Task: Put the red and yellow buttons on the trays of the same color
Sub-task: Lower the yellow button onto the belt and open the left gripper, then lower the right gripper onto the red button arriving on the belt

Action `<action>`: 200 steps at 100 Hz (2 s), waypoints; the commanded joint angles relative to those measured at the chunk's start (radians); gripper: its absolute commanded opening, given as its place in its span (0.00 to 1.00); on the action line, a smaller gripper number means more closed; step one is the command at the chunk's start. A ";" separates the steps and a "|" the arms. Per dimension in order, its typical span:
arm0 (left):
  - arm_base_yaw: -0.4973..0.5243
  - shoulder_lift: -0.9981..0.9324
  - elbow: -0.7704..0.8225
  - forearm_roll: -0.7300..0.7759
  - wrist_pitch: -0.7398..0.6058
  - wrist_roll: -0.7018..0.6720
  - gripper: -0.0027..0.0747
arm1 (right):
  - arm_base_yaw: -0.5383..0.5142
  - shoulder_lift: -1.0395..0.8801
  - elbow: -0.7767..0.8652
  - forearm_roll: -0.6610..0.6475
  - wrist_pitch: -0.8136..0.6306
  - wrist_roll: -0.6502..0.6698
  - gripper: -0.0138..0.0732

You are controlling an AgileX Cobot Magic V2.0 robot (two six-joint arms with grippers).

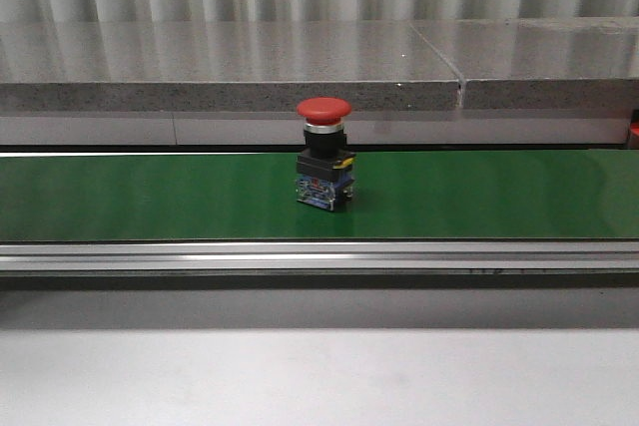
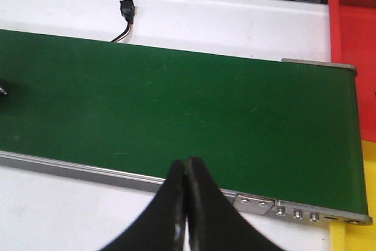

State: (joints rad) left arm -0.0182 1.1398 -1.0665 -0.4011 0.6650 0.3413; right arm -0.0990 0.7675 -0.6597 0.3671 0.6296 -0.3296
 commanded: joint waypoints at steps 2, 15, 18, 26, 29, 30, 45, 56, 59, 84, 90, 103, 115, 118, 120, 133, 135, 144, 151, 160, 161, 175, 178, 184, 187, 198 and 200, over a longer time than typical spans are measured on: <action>-0.042 -0.106 0.026 -0.026 -0.110 0.009 0.91 | 0.002 -0.008 -0.025 0.006 -0.055 -0.006 0.08; -0.083 -0.239 0.141 -0.026 -0.167 0.009 0.91 | 0.002 -0.008 -0.025 0.006 -0.055 -0.006 0.08; -0.090 -0.272 0.175 -0.026 -0.181 0.009 0.91 | 0.002 -0.008 -0.025 0.006 -0.055 -0.006 0.08; -0.107 -0.346 0.253 -0.026 -0.212 0.009 0.91 | 0.002 -0.008 -0.025 0.006 -0.055 -0.006 0.08; -0.111 -0.374 0.288 -0.026 -0.220 0.009 0.90 | 0.002 -0.008 -0.025 0.006 -0.055 -0.006 0.08; -0.111 -0.387 0.295 -0.026 -0.222 0.009 0.90 | 0.002 -0.008 -0.025 0.006 -0.055 -0.006 0.08; -0.111 -0.519 0.425 -0.030 -0.240 0.009 0.74 | 0.002 -0.008 -0.025 0.006 -0.055 -0.006 0.08; -0.111 -0.592 0.485 -0.032 -0.251 0.009 0.51 | 0.002 -0.008 -0.025 0.006 -0.055 -0.006 0.08; -0.111 -0.605 0.498 -0.032 -0.256 0.009 0.42 | 0.002 -0.008 -0.025 0.006 -0.056 -0.006 0.08; -0.111 -0.634 0.521 -0.032 -0.260 0.009 0.01 | 0.002 -0.008 -0.025 0.007 -0.083 -0.006 0.08; -0.111 -0.634 0.521 -0.032 -0.260 0.009 0.01 | 0.002 -0.008 -0.025 0.007 -0.090 -0.006 0.08; -0.111 -0.634 0.521 -0.032 -0.260 0.009 0.01 | 0.002 -0.008 -0.025 0.007 -0.099 -0.006 0.08; -0.111 -0.634 0.521 -0.032 -0.260 0.009 0.01 | 0.002 -0.008 -0.025 0.007 -0.096 -0.006 0.08; -0.111 -0.634 0.521 -0.032 -0.260 0.009 0.01 | 0.002 -0.008 -0.025 0.007 -0.096 -0.006 0.08; -0.111 -0.634 0.521 -0.032 -0.260 0.009 0.01 | 0.002 -0.008 -0.025 0.007 -0.096 -0.006 0.08; -0.111 -0.634 0.521 -0.032 -0.260 0.009 0.01 | 0.002 -0.008 -0.025 0.007 -0.075 -0.006 0.19; -0.111 -0.634 0.521 -0.032 -0.260 0.009 0.01 | 0.002 -0.008 -0.025 0.007 -0.071 -0.006 0.24; -0.111 -0.634 0.521 -0.032 -0.260 0.009 0.01 | 0.002 -0.008 -0.025 0.007 -0.048 -0.006 0.49; -0.111 -0.634 0.521 -0.032 -0.260 0.009 0.01 | 0.002 -0.008 -0.025 0.015 -0.021 -0.006 0.71; -0.111 -0.634 0.521 -0.032 -0.260 0.009 0.01 | 0.002 -0.008 -0.025 0.063 0.017 -0.006 0.90; -0.111 -0.634 0.521 -0.032 -0.260 0.009 0.01 | 0.002 -0.008 -0.025 0.068 0.020 -0.006 0.92; -0.111 -0.634 0.521 -0.032 -0.260 0.009 0.01 | 0.002 0.007 -0.054 0.103 0.072 -0.008 0.89; -0.111 -0.634 0.521 -0.032 -0.260 0.009 0.01 | 0.002 0.017 -0.069 0.103 0.088 -0.012 0.89; -0.111 -0.634 0.521 -0.032 -0.260 0.009 0.01 | 0.002 0.043 -0.095 0.106 0.118 -0.038 0.89; -0.111 -0.634 0.521 -0.032 -0.260 0.009 0.01 | 0.003 0.062 -0.111 0.113 0.129 -0.050 0.89; -0.111 -0.634 0.521 -0.032 -0.260 0.009 0.01 | 0.029 0.131 -0.151 0.123 0.145 -0.073 0.89; -0.111 -0.634 0.521 -0.032 -0.260 0.009 0.01 | 0.039 0.147 -0.158 0.123 0.145 -0.077 0.89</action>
State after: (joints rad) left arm -0.1218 0.5041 -0.5175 -0.4087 0.4802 0.3495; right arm -0.0828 0.8652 -0.7610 0.4542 0.7996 -0.3759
